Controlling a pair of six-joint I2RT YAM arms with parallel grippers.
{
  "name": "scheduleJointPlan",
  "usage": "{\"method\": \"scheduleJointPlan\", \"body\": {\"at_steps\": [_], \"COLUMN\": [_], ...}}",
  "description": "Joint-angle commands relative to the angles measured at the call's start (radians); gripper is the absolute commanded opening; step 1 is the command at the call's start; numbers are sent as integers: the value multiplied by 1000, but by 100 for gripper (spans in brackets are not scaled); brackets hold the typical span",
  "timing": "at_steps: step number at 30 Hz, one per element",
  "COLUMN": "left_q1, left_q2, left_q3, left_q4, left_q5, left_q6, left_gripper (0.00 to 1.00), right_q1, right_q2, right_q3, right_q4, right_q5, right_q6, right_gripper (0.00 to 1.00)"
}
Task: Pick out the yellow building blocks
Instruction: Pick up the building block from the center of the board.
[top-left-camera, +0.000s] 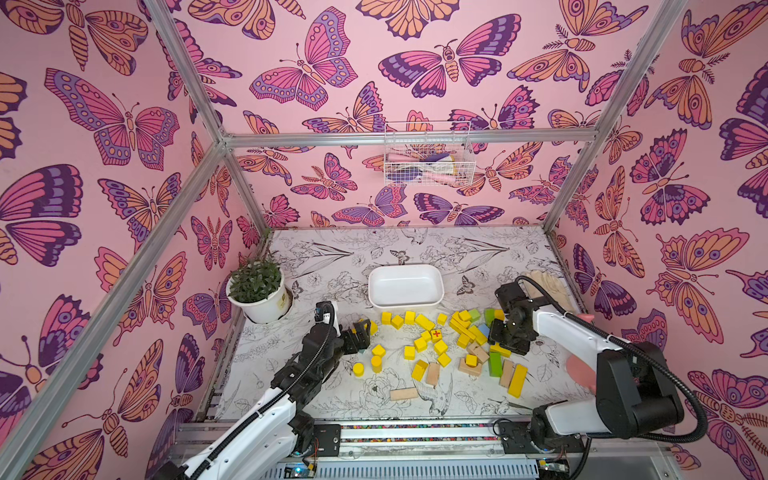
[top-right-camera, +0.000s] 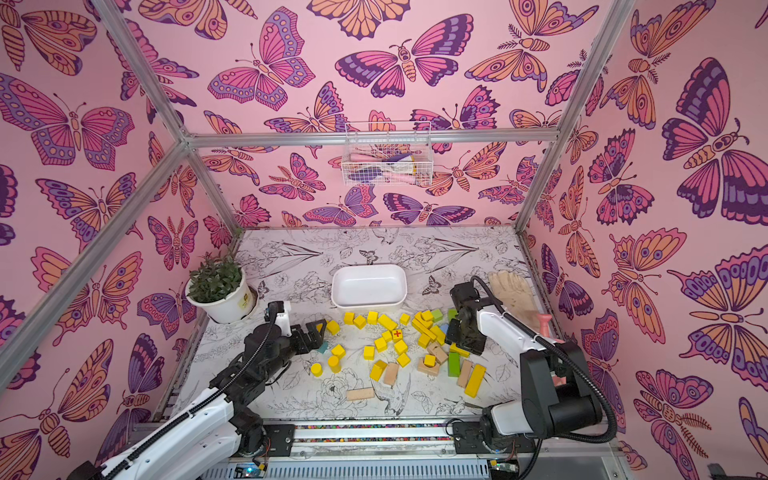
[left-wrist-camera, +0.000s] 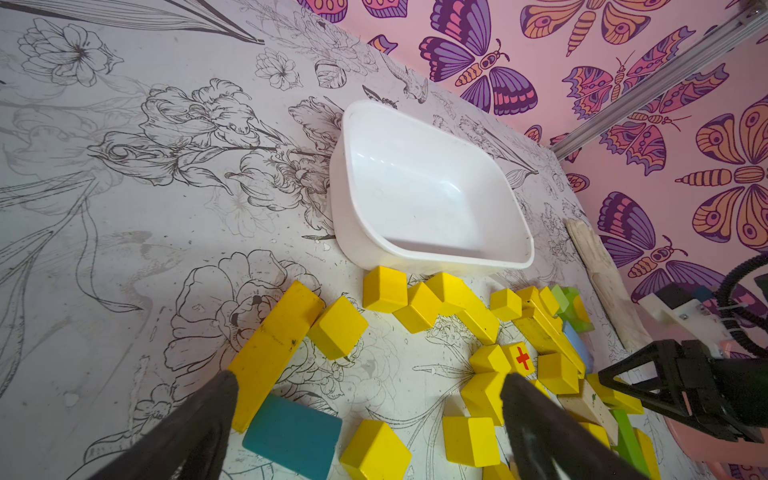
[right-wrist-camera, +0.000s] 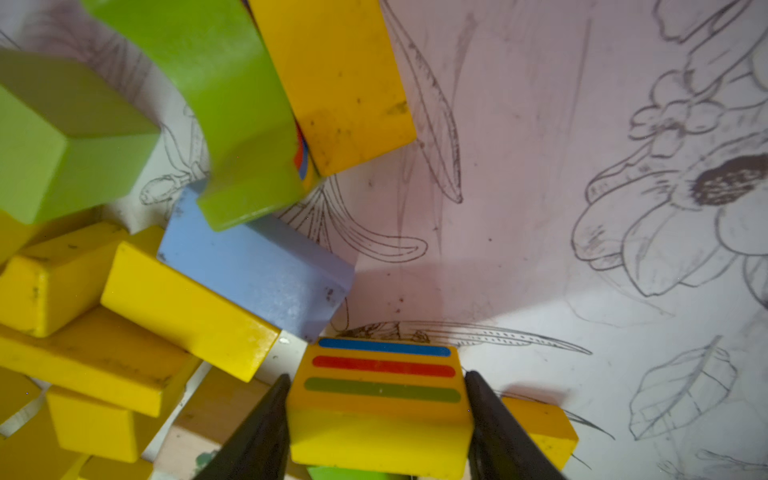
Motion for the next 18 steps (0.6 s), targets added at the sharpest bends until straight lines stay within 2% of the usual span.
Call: {"method": "scheduleJointPlan", "body": {"at_steps": [1, 10, 18], "left_q1": [9, 15, 29], "left_q2": [-7, -5, -7], "left_q3": [8, 10, 5], "left_q4": [-7, -4, 4], "left_q5": [7, 8, 22], "left_q6": [-4, -6, -10], "left_gripper": [100, 100, 100], "right_q1": [6, 27, 179], "right_q2": [-36, -32, 95], "right_q3": [60, 187, 413], "right_q4": [-58, -88, -112], "right_q5": [45, 10, 31], "right_q6": [-25, -71, -99], "right_gripper": [30, 30, 30]}}
